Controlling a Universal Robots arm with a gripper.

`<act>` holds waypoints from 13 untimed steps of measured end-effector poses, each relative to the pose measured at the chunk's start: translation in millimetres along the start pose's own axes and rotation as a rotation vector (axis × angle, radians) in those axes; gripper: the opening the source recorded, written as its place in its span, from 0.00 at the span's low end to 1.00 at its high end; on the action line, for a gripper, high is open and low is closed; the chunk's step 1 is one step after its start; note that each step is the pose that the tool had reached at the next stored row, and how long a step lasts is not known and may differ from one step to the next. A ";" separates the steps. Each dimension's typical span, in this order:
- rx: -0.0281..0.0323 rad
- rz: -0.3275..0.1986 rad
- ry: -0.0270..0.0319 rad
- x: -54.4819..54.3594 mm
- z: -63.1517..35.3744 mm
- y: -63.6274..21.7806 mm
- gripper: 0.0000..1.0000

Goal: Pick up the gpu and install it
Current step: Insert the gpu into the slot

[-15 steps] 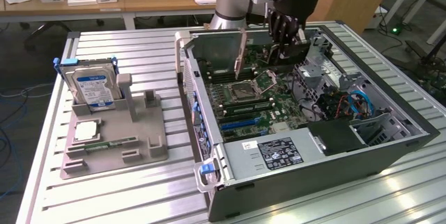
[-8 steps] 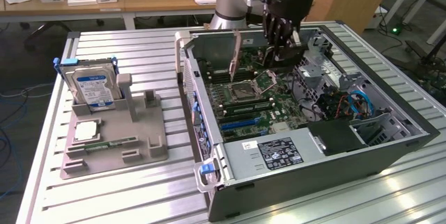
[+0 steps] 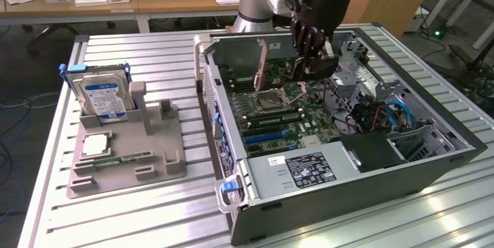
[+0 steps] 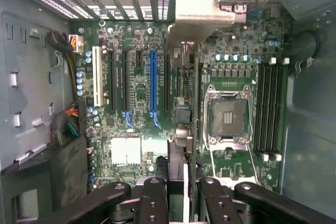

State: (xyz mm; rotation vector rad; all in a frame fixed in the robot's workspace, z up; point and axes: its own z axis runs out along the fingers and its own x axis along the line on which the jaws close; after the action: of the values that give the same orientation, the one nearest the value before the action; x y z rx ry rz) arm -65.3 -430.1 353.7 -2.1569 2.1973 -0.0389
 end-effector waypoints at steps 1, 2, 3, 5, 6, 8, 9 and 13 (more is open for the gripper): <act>0.0000 0.000 0.0001 0.0 0.7 1.6 0.27; 0.0000 0.000 0.0000 0.1 1.5 2.7 0.27; 0.0000 0.001 0.0001 0.1 2.5 3.6 0.27; 0.0001 0.007 0.0004 0.2 4.5 5.1 0.27; 0.0002 0.009 0.0006 0.2 5.4 5.5 0.27; 0.0002 0.010 0.0007 0.5 7.0 5.7 0.27; 0.0003 0.010 0.0006 0.6 7.7 5.9 0.27; 0.0002 0.011 0.0009 0.7 9.5 8.2 0.27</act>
State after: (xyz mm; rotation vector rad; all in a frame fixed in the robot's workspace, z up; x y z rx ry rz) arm -72.8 -430.4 343.7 -2.1454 2.2090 -0.0396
